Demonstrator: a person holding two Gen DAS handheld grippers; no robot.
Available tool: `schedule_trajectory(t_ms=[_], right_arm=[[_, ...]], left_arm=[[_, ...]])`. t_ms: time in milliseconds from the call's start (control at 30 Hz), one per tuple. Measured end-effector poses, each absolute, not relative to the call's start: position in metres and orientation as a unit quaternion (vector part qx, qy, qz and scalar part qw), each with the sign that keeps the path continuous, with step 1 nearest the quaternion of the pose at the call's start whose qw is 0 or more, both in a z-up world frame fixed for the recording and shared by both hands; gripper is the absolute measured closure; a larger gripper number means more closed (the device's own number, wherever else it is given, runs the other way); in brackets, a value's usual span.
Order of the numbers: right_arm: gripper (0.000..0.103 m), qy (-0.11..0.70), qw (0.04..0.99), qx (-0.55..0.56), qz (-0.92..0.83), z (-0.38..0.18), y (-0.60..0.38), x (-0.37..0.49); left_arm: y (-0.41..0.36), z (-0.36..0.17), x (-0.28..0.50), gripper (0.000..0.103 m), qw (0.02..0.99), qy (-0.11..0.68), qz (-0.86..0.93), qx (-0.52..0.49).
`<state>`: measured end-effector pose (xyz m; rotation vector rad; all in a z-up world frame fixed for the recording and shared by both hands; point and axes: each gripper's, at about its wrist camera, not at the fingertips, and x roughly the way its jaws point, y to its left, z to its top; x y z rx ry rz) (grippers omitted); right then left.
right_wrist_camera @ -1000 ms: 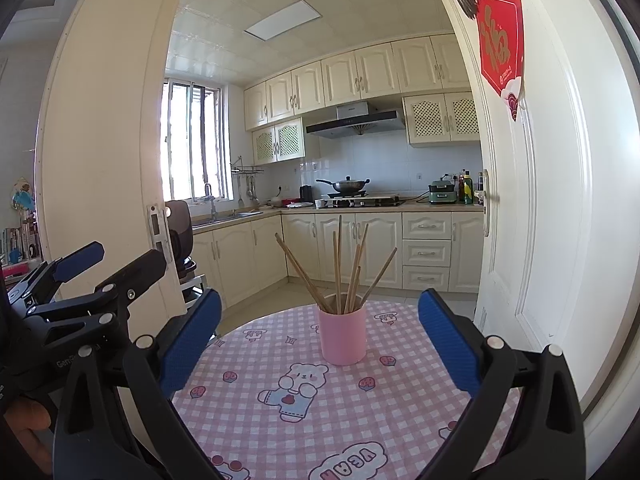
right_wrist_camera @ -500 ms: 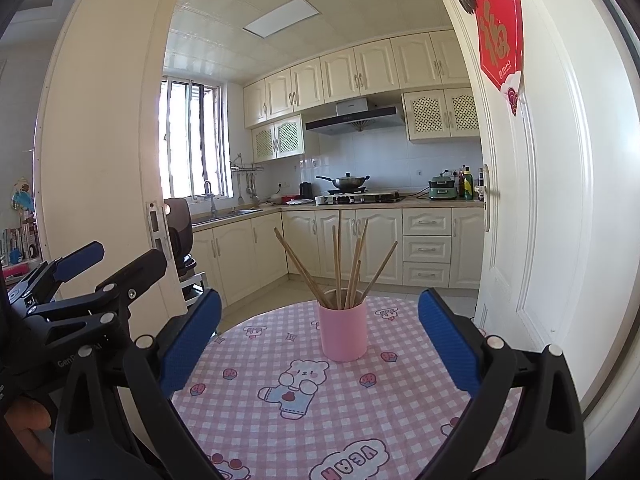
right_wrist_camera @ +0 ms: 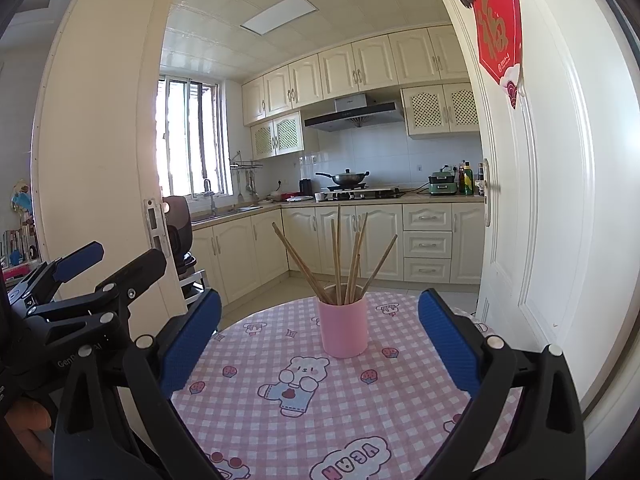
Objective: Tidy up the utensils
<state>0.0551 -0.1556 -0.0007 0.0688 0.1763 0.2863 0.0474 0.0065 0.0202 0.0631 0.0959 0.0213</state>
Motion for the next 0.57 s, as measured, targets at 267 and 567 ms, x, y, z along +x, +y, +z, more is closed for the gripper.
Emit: schedule_trajectory(t_ms=[267,567], right_arm=[[0.008,0.100,0.984,0.036,0.141,-0.008,-0.156,0.065],[0.008,0.126,0.981,0.039,0.141,-0.024,-0.157,0.085]], left_arm=[[0.006,0.013,0.057,0.006,0.997,0.063,0.010,0.033],[0.004,-0.001,0.081,0.006,0.994,0.103,0.012,0.038]])
